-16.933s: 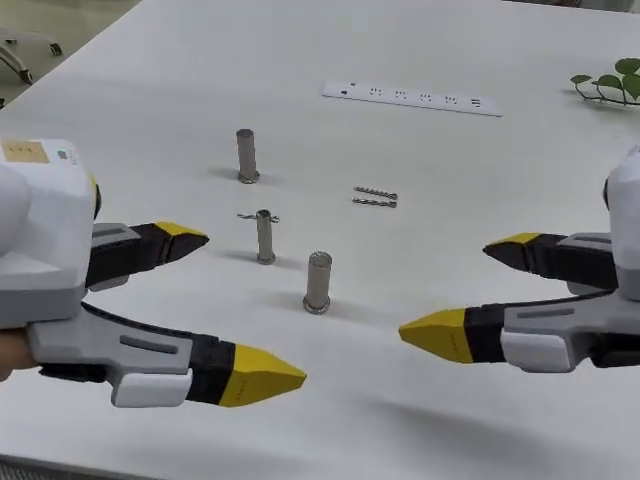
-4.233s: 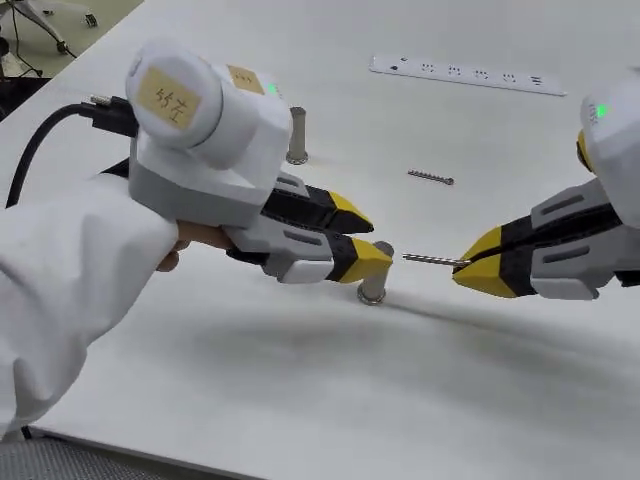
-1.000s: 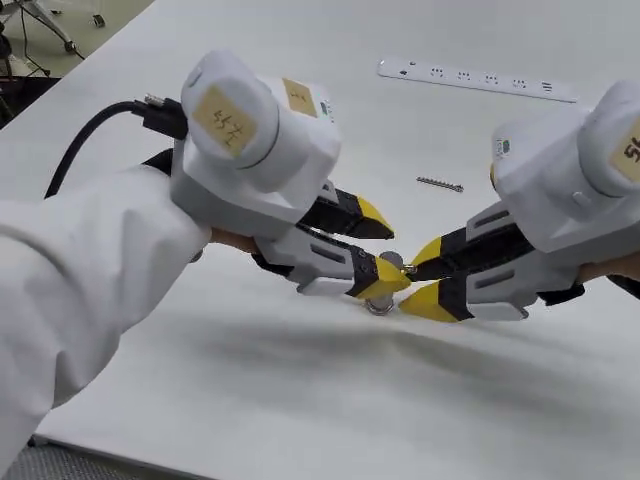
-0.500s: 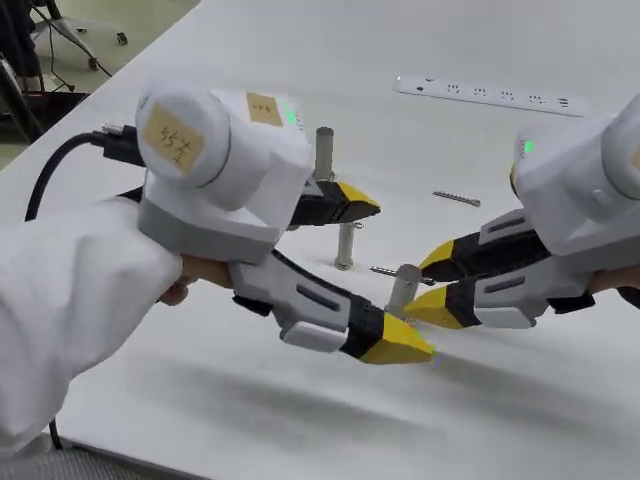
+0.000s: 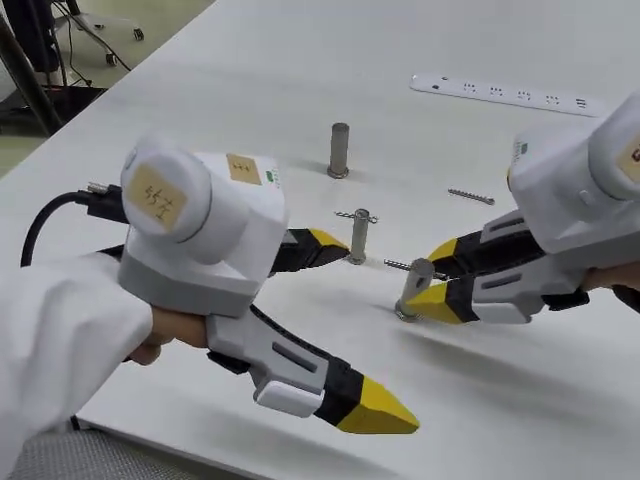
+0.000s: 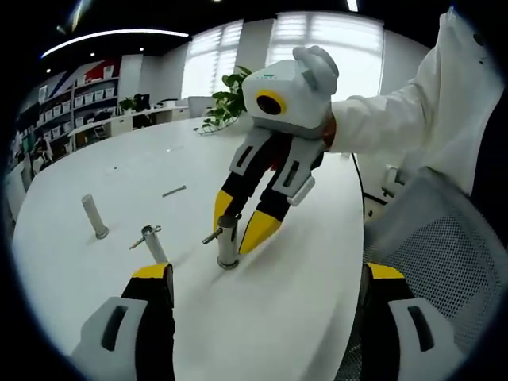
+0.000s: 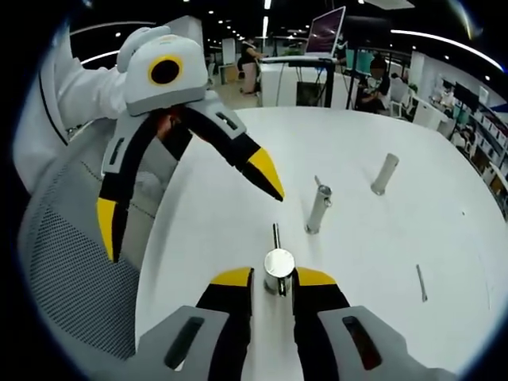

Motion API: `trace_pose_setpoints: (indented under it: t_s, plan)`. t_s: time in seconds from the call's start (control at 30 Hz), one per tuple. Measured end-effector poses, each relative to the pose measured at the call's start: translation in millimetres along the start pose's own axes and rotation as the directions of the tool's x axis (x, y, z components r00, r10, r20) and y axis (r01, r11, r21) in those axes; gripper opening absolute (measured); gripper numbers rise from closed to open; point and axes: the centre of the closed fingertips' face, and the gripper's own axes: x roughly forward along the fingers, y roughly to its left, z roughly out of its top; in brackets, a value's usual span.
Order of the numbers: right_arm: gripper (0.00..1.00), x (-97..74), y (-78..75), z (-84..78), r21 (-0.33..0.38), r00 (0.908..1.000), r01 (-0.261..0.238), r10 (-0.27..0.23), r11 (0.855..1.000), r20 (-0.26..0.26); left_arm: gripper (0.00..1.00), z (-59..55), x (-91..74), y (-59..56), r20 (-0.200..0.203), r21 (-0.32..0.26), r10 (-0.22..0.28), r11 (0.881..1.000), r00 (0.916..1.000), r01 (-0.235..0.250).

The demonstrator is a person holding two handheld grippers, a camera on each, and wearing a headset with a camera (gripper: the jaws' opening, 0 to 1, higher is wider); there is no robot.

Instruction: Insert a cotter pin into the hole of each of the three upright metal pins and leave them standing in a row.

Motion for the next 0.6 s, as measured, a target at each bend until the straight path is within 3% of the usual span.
trace_pose_setpoints:
  t_s: [0.17,0.33,0.47,0.6]
  plan:
    - [0.11,0.0,-2.7,0.3,0.001,0.9999,0.009,-0.009,1.0,0.004,0.99,5.9,0.1,-1.0,0.016,-0.008,-0.004,1.0,0.9999,0.005]
    - [0.09,0.9,-3.4,0.4,0.008,1.0,0.008,-0.008,1.0,0.006,0.99,-0.7,0.5,1.4,-0.03,0.016,0.01,1.0,0.9995,-0.01]
    - [0.08,1.2,-2.5,0.2,0.036,1.0,0.003,-0.003,0.999,0.008,0.99,-3.1,-1.0,3.1,-0.038,0.02,0.018,1.0,0.9991,-0.017]
    - [0.08,1.1,-0.4,0.3,0.016,0.9999,0.014,-0.014,1.0,0.008,0.99,-2.1,-4.8,6.5,-0.029,0.021,0.037,0.999,0.9989,-0.037]
